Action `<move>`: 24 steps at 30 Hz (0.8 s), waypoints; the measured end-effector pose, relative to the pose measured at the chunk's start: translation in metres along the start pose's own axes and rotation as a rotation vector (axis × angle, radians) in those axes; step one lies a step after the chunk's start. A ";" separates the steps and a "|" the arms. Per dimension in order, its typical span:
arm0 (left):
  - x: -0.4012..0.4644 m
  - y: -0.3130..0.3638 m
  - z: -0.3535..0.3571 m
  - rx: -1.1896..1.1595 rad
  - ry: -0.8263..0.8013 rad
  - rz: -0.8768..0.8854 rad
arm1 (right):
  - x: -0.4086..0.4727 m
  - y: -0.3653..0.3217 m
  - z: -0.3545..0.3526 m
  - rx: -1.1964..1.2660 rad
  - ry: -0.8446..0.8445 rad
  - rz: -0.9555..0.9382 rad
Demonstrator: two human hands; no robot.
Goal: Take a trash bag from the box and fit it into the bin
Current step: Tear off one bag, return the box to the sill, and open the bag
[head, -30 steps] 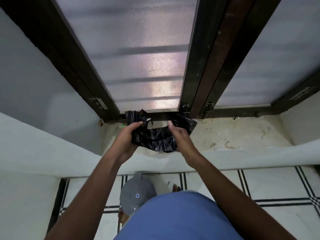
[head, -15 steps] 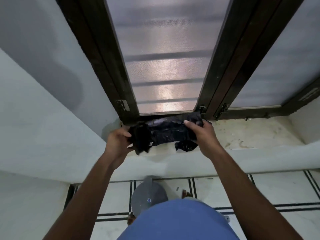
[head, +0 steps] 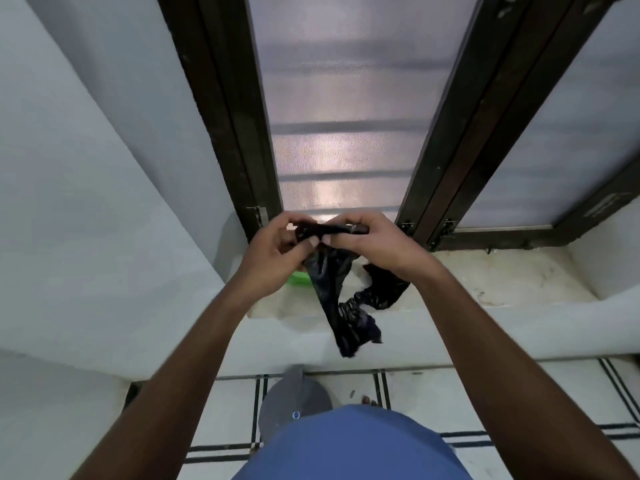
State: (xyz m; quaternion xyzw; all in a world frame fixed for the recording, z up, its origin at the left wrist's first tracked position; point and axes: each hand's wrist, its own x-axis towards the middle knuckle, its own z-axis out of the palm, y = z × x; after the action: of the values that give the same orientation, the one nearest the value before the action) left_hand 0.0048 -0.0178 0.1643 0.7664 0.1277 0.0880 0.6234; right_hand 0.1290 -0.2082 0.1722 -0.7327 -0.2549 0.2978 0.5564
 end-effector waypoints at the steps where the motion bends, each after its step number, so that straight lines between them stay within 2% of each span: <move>1: 0.001 0.003 -0.001 -0.035 0.015 0.004 | 0.000 -0.003 -0.003 0.029 -0.011 0.011; 5: 0.001 0.001 -0.009 -0.028 0.013 0.050 | -0.002 -0.011 -0.012 0.087 -0.064 0.145; 9: 0.002 0.001 -0.015 -0.143 0.009 -0.025 | -0.004 -0.011 -0.014 -0.063 -0.050 0.070; 11: 0.003 0.002 -0.016 -0.166 0.023 -0.034 | -0.002 -0.009 -0.013 -0.031 -0.005 0.051; 14: 0.001 0.000 -0.015 -0.068 0.041 0.040 | -0.001 -0.009 -0.010 0.010 0.023 0.021; 20: 0.009 -0.011 -0.017 -0.037 0.095 0.072 | -0.003 -0.010 -0.002 0.079 -0.011 0.077; 24: 0.005 -0.011 -0.018 -0.049 0.083 0.117 | 0.002 0.001 -0.008 0.123 -0.002 0.040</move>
State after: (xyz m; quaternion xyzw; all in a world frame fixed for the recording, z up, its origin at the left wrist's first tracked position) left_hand 0.0034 0.0030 0.1570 0.7528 0.1061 0.1592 0.6298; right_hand 0.1367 -0.2124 0.1721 -0.7017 -0.2219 0.3246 0.5941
